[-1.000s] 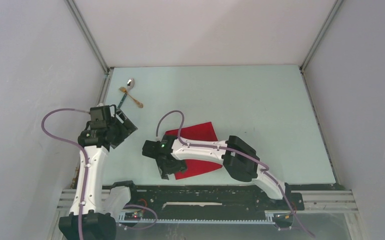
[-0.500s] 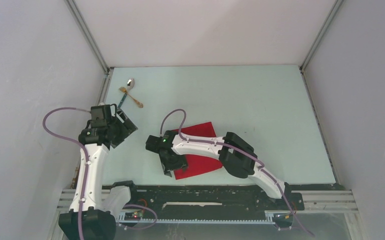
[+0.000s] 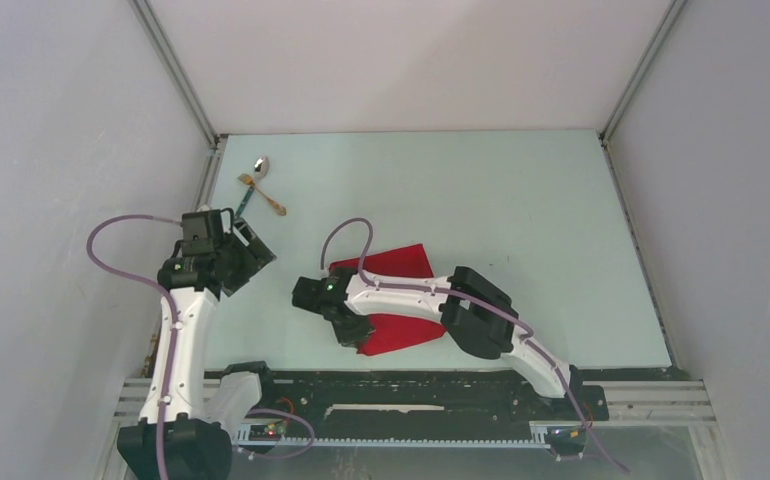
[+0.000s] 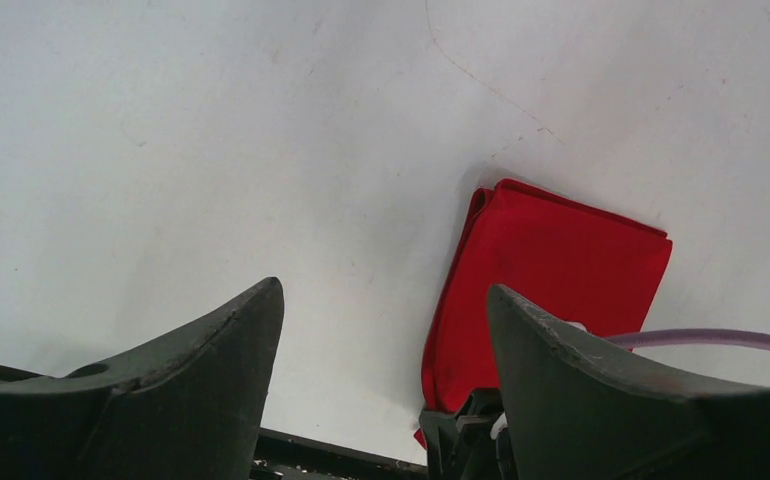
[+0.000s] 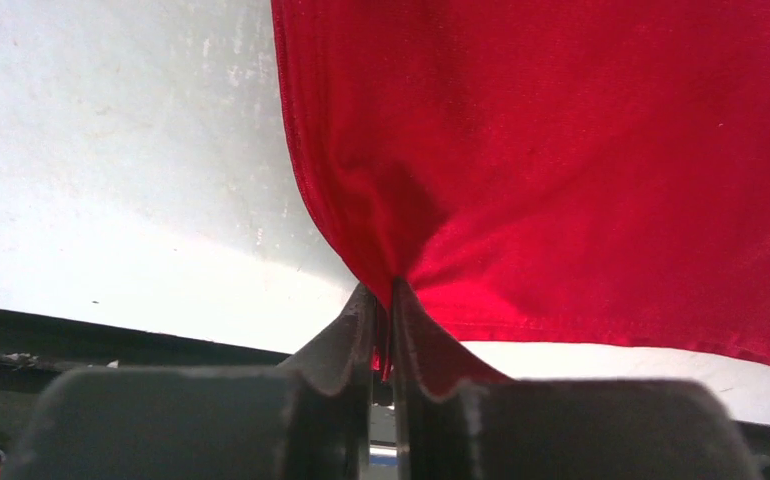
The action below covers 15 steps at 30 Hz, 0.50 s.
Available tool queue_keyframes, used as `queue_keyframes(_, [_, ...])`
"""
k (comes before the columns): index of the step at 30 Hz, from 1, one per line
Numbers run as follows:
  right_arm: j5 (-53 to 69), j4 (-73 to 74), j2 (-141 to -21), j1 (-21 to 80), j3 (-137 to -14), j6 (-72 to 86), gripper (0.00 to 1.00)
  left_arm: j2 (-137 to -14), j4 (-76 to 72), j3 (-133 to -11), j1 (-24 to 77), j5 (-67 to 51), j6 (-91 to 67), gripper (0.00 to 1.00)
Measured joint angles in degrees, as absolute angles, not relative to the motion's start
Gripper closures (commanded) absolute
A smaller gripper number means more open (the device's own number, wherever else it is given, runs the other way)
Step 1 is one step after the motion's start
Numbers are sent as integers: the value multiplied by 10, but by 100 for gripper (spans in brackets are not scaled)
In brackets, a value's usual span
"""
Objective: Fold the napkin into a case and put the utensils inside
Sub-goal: Pick up the lower triangle-folded napkin from the center of the board.
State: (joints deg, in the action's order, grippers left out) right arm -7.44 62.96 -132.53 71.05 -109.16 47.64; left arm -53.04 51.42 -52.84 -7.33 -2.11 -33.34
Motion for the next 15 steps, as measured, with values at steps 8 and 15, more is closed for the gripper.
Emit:
queue_keyframes(8, [-106,512,-1248,715,-971,440,100,-535,461,-461,-76,-98,-324,17])
queue_keyframes(15, [-62,346,-1134,686,-793,423,100,-560,338,-344,-76,-238,-361,10])
